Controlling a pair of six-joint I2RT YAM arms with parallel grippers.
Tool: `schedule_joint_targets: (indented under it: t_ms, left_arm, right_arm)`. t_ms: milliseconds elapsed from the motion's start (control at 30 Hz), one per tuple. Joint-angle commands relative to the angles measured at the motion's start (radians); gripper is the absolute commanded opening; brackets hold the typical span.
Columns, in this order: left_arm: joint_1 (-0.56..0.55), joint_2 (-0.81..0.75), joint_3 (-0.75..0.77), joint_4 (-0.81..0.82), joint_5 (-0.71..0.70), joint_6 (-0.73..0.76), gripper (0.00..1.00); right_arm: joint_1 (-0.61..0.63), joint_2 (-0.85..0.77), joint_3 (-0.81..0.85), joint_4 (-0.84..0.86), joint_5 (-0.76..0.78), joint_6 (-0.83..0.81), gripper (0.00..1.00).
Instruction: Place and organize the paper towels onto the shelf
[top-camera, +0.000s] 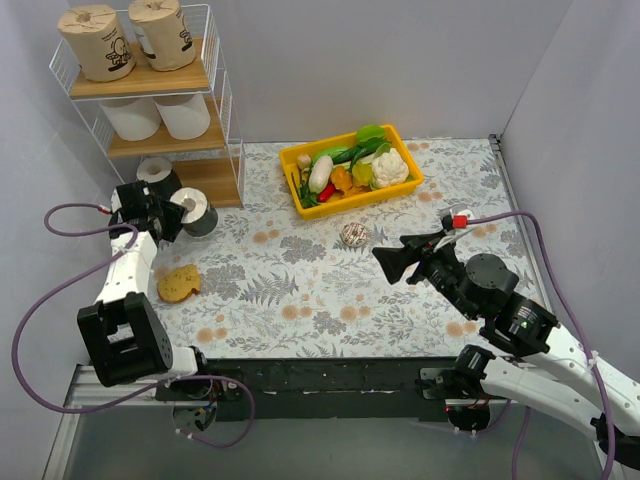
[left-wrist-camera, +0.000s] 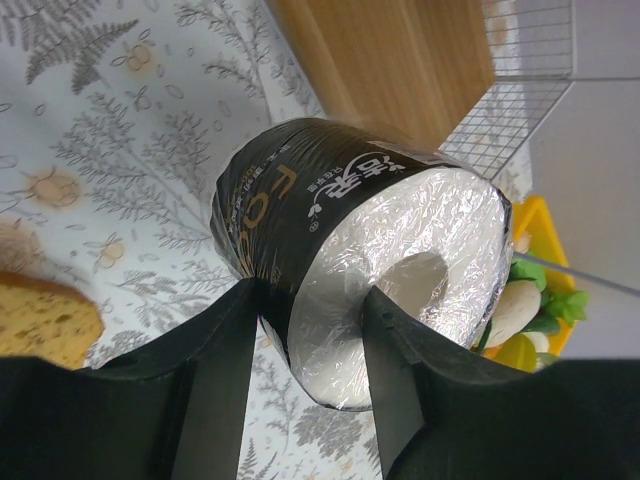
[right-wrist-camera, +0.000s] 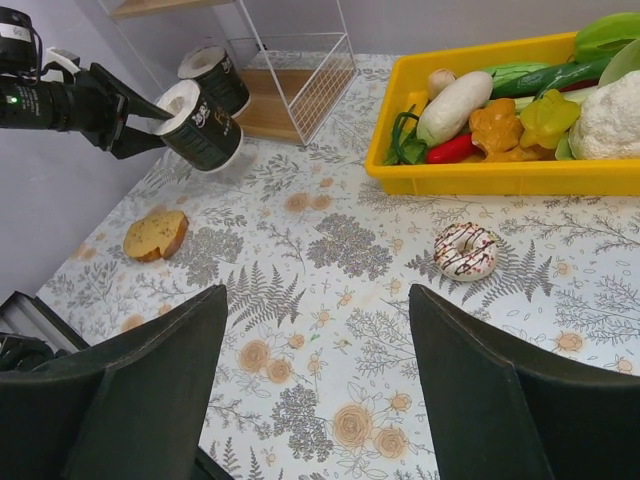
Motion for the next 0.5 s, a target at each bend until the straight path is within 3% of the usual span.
schedule_joint_targets:
  t_ms: [0,467]
  left_arm:
    - [-0.003,0.047,0.079,0.176,0.02,-0.085,0.26]
    - [-0.042,0.316,0.251,0.265,-0.021,-0.2,0.27]
  right_arm:
    - [0.0,-0.031,0.035,-0.011,-0.007,0.015,0.8]
    - [0.0,-0.036,0.072,-0.042,0.022,-0.025,0.81]
